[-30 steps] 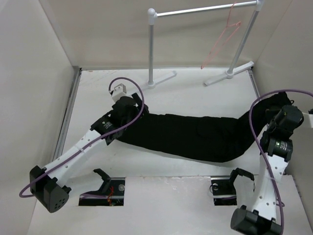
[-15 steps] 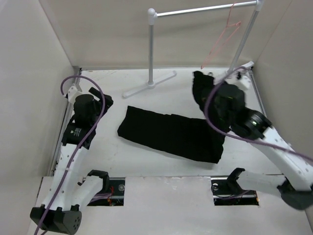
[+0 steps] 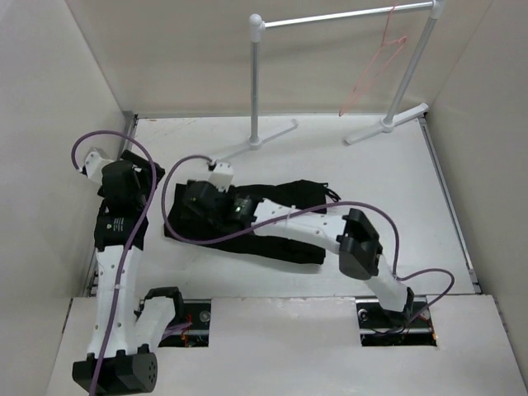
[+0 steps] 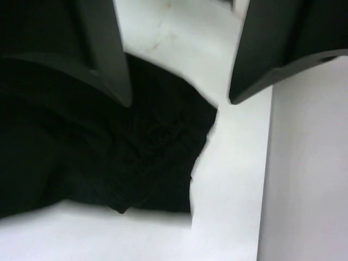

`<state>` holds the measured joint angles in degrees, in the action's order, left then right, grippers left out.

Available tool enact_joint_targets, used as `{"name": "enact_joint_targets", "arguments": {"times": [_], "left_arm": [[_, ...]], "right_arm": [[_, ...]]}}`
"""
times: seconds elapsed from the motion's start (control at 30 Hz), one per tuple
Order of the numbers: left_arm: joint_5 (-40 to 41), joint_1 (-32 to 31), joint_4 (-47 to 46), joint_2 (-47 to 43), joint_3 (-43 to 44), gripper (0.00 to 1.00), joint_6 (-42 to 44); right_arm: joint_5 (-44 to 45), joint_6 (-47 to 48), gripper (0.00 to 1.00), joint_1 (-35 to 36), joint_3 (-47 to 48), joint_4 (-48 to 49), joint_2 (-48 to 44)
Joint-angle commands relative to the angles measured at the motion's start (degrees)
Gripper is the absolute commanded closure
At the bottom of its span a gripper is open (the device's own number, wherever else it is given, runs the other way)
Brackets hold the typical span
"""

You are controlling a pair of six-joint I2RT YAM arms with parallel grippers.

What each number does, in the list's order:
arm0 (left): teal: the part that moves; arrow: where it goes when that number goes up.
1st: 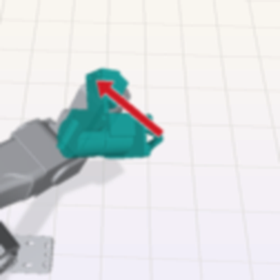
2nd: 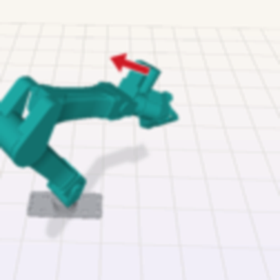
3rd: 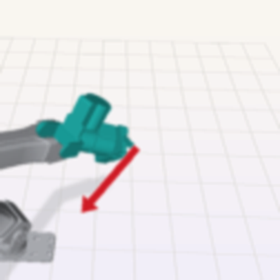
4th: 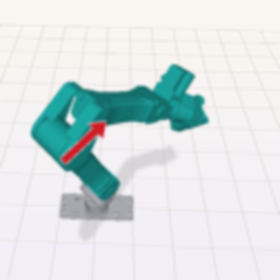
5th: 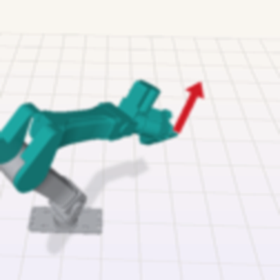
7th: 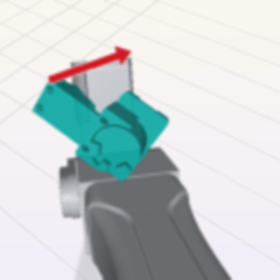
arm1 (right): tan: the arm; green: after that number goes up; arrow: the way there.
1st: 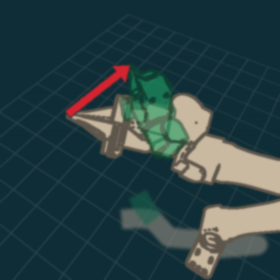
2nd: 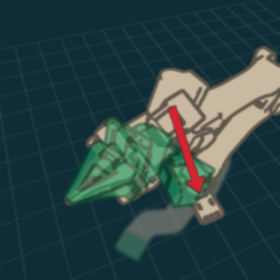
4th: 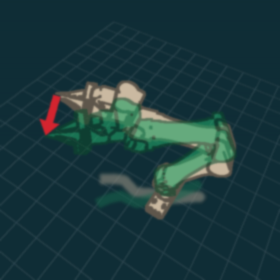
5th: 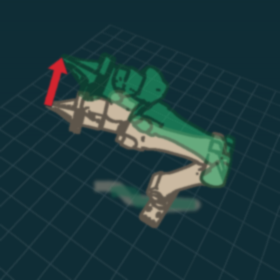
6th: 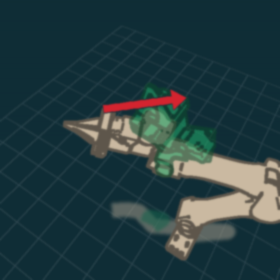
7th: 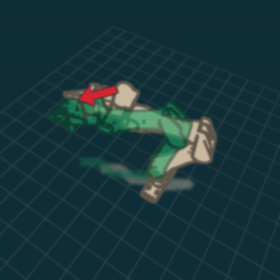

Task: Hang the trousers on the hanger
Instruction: Fold the trousers at the center of the board.

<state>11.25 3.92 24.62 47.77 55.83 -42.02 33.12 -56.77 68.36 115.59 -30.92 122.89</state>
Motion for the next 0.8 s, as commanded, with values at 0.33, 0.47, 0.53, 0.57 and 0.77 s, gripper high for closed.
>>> {"name": "enact_joint_targets", "arguments": {"times": [0.33, 0.47, 0.53, 0.57, 0.77], "left_arm": [[5.0, -17.7, -5.9, 8.6, -5.3, 0.3, 3.6], [10.5, -29.1, -12.3, 14.1, -10.3, 0.31, 0.5], [11.1, -29.1, -14.6, 15.5, -12.9, 0.31, -0.4], [11.3, -28.1, -15.5, 15.9, -14.3, 0.31, -0.7], [11.1, -16.9, -18.2, 18.3, -24.8, 0.31, -0.5]], "right_arm": [[-19.8, 5.2, 0.54, -18.4, -48.4, 21.8, -40.8], [-27.8, 8.2, 0.8, -29.3, -59.6, 25.6, -44.8], [-30.7, 9.8, 0.78, -33.6, -61.4, 26.2, -43.1], [-31.4, 10.2, 0.77, -35.0, -62.1, 26.8, -42.4], [-32.6, 9.2, 0.65, -39.0, -67.0, 31.3, -39.0]]}}
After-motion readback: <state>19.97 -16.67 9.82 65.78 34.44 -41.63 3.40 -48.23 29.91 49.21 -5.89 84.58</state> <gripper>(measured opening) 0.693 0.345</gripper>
